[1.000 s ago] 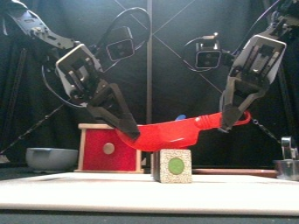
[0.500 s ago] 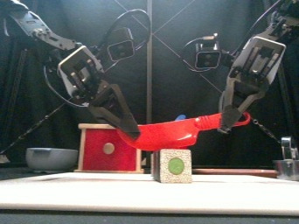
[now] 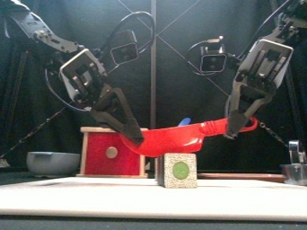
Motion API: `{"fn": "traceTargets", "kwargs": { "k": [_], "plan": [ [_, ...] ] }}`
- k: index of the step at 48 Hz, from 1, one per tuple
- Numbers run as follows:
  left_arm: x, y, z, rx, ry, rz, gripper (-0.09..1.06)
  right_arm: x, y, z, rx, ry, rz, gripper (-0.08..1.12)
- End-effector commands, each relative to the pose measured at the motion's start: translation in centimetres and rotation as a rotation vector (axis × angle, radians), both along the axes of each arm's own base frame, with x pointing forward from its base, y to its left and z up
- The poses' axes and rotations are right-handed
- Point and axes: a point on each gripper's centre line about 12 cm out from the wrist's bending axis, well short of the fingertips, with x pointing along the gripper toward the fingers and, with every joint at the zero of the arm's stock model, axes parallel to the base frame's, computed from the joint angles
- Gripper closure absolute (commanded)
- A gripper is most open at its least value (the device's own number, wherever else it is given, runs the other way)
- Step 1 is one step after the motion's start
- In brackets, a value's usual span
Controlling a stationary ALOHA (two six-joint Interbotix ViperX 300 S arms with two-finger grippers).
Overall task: Place sushi on board then cut the sushi with the knife then place the pieces on the plate
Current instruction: Cut the sushi into 4 pieces
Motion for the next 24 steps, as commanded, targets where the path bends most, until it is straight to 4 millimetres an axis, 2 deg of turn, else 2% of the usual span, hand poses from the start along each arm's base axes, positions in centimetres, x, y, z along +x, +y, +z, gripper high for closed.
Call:
{"fn": "traceTargets", "kwargs": {
  "k": [1, 24],
  "plan": [
    [0.5, -0.2, 0.5, -0.005, -0.016, 0.001, 0.56, 0.1, -0.2, 0.3, 0.007, -0.010, -0.014, 0.72],
    [0.4, -0.2, -0.6, -0.018, 0.017, 0.016, 0.56, 0.4, 0.1, -1.4, 0.024, 0.041, -0.025, 0.72]
  ]
}}
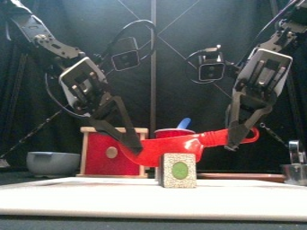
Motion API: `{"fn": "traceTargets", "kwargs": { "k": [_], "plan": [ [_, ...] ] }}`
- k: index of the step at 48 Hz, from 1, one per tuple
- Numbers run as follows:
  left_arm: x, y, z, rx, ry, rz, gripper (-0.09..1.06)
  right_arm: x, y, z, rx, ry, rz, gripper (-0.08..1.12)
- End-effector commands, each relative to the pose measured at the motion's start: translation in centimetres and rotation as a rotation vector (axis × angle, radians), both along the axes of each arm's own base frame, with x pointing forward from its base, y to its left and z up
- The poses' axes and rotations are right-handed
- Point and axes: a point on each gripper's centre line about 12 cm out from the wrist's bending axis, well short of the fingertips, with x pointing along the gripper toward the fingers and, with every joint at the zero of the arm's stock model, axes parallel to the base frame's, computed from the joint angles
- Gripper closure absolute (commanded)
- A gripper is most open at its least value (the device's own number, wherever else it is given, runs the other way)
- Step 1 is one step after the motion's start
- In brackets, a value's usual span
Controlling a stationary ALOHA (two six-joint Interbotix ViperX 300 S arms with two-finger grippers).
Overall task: Place sushi on board then cut the sushi with the knife then place the pieces on the plate
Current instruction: Cut the sushi into 4 pieces
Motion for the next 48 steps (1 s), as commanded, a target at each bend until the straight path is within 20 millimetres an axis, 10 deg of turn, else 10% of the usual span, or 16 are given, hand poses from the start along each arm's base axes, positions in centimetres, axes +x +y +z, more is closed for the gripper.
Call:
{"fn": "traceTargets", "kwargs": {
  "k": [1, 48],
  "plan": [
    [0.3, -0.2, 0.3, -0.009, -0.008, 0.003, 0.56, 0.3, 0.0, 0.2, 0.016, -0.005, -0.018, 0.72],
    [0.3, -1.3, 1.4, -0.040, -0.020, -0.011, 0.56, 1.3, 1.9, 0.9, 0.038, -0.012, 0.030, 0.72]
  ]
}}
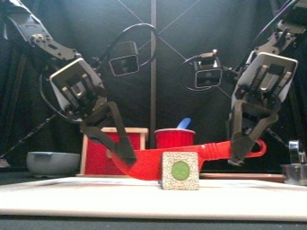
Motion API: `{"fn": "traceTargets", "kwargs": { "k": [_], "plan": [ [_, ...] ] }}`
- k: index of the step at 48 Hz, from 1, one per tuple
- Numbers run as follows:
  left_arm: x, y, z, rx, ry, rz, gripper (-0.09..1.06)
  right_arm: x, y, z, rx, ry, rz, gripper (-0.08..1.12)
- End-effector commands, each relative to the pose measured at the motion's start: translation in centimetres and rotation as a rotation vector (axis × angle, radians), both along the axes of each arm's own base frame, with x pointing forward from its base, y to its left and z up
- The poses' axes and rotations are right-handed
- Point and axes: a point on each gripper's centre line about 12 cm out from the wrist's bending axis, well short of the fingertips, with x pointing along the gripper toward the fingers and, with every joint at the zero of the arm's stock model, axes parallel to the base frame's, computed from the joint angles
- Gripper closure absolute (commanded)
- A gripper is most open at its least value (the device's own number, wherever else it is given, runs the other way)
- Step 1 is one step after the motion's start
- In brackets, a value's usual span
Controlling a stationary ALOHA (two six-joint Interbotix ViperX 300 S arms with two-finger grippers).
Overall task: Place sushi on board then cut the sushi with the knife then place the pieces on the plate
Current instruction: Cut the sushi into 4 pieces
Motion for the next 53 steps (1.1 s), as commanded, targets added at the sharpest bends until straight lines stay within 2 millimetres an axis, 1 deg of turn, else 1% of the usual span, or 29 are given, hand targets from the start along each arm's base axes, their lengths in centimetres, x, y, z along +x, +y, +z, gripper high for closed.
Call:
{"fn": "traceTargets", "kwargs": {
  "k": [1, 7, 12, 16, 19, 30, 38, 53],
  "plan": [
    [0.6, -0.1, 2.4, 0.003, -0.072, -0.014, 0.56, 0.3, -0.2, 2.5, 0.008, -0.061, -0.001, 0.72],
    [0.5, 0.0, 4.0, 0.021, -0.119, -0.039, 0.56, 0.0, -0.7, 4.1, 0.006, -0.093, 0.001, 0.72],
    [0.5, 0.0, 5.2, 0.030, -0.153, -0.050, 0.56, -0.3, -0.6, 5.2, 0.016, -0.117, -0.001, 0.72],
    [0.4, -0.3, 5.5, 0.029, -0.161, -0.060, 0.56, -0.6, -0.4, 5.6, 0.025, -0.131, 0.001, 0.72],
    [0.2, -0.7, 5.4, 0.026, -0.158, -0.069, 0.56, -0.7, -0.2, 5.6, 0.038, -0.128, -0.006, 0.72],
    [0.2, -2.3, 4.6, 0.015, -0.134, -0.100, 0.56, -1.0, 1.1, 4.5, 0.066, -0.095, 0.007, 0.72],
    [0.2, -2.6, 4.0, -0.004, -0.114, -0.087, 0.56, -1.0, 1.7, 4.0, 0.073, -0.079, 0.016, 0.72],
    [0.2, -2.6, 3.3, -0.015, -0.091, -0.071, 0.56, -0.9, 1.7, 3.4, 0.073, -0.059, 0.015, 0.72]
  ]
}}
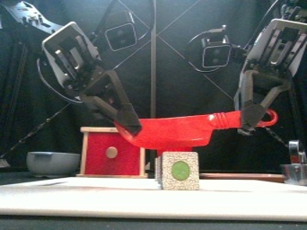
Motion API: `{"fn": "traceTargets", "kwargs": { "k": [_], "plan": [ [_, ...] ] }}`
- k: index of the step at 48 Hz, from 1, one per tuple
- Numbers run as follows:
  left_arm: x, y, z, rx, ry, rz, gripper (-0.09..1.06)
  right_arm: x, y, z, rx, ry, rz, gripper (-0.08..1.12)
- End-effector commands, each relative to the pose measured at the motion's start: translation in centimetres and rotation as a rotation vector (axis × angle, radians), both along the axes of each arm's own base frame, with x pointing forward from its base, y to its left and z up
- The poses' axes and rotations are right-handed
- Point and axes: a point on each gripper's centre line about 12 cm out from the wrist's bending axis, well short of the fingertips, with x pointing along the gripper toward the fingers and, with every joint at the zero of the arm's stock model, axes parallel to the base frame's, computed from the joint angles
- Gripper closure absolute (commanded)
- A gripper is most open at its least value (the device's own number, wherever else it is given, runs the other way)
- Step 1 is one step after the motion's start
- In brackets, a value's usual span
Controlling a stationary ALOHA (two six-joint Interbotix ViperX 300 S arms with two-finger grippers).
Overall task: Place sushi on board then cut the sushi with the knife then place the pieces on the plate
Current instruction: Cut the sushi into 4 pieces
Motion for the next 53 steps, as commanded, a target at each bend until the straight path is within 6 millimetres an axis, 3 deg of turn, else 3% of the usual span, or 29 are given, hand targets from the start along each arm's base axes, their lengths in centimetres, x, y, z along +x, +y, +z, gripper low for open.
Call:
{"fn": "traceTargets", "kwargs": {
  "k": [1, 25, 53],
  "plan": [
    [0.3, -0.4, 0.6, -0.006, -0.016, -0.009, 0.56, 0.1, 0.1, 0.5, 0.008, -0.013, -0.003, 0.72],
    [0.2, -0.5, -0.2, -0.002, 0.005, -0.010, 0.56, 0.2, 0.3, -0.4, 0.011, 0.016, -0.003, 0.72],
    [0.3, -0.9, -3.1, -0.046, 0.120, 0.020, 0.56, 0.9, 1.4, -2.7, 0.009, 0.084, 0.016, 0.72]
  ]
}}
